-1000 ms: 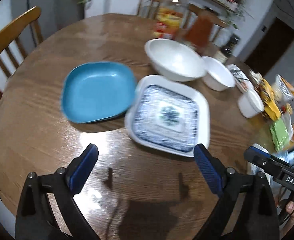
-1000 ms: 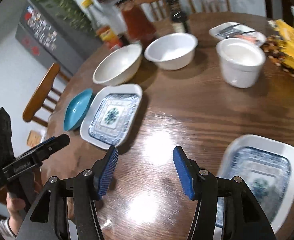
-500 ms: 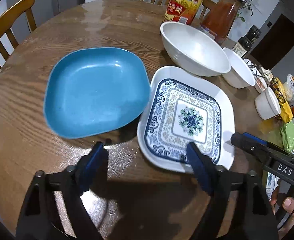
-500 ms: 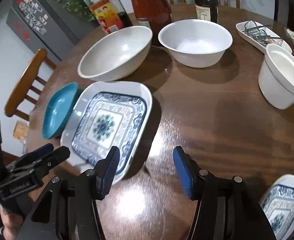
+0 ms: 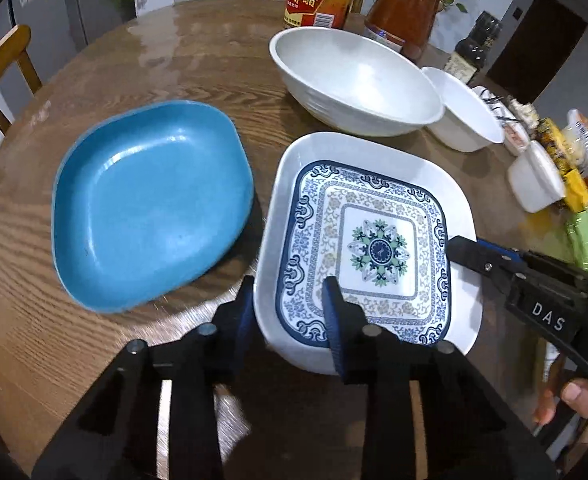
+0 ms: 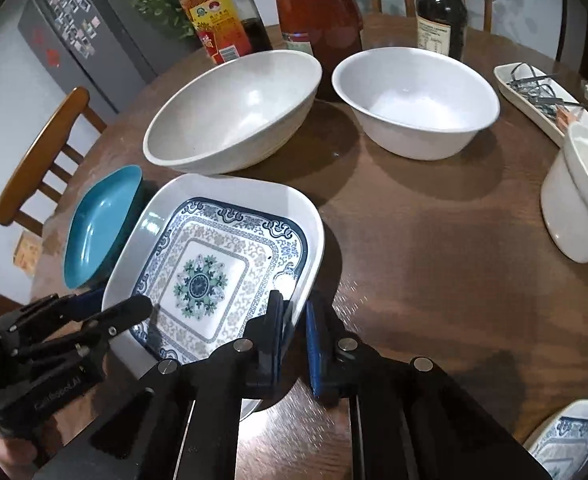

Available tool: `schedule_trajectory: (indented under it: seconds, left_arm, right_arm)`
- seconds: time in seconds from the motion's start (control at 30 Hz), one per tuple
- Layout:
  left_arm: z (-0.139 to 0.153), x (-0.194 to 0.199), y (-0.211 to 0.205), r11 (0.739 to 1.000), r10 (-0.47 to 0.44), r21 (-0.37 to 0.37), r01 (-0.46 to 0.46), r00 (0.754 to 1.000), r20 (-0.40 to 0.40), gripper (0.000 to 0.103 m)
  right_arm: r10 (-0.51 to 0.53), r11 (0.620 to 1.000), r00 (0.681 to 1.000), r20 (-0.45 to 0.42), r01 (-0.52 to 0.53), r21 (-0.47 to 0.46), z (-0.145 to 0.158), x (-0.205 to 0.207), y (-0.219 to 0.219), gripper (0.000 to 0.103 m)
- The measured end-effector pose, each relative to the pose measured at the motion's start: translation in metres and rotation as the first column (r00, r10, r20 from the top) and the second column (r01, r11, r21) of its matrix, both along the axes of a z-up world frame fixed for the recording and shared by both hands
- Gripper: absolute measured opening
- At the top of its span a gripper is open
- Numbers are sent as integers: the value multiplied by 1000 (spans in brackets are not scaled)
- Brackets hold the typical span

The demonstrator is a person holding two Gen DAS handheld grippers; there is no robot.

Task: Organize plates and bowls
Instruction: 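Lift the large plate and stack it onto the small plate, release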

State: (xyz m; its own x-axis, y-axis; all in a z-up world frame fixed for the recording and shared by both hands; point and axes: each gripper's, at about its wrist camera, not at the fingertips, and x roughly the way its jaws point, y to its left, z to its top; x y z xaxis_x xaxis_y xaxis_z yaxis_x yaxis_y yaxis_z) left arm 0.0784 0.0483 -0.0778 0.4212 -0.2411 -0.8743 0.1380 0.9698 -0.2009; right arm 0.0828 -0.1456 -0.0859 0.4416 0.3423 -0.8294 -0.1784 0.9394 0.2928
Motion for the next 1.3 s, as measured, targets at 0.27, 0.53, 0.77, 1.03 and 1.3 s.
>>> schedule_trajectory:
  seconds: [0.27, 0.53, 0.77, 1.03, 1.3]
  left_arm:
    - [31, -39, -51, 993, -106, -47, 107, 994, 38, 29]
    - [42, -78, -164, 925, -366, -101, 367, 930, 30, 29]
    - [16, -100, -213, 894, -444, -82, 440, 895, -41, 29]
    - [7, -110, -225, 896, -443, -59, 439, 892, -91, 31]
    - [-2, -90, -220, 930, -367, -65, 361, 921, -135, 52]
  right_arm:
    - [-84, 996, 995, 44, 83, 16, 28, -52, -52, 13]
    - [-292, 956, 956, 15, 292, 3, 45, -124, -152, 13]
    - [-378, 925, 925, -29, 376, -55, 28, -155, -205, 13]
    - [-309, 944, 950, -39, 301, -137, 9, -154, -209, 13]
    - [-187, 966, 980, -66, 171, -194, -7, -133, -178, 16]
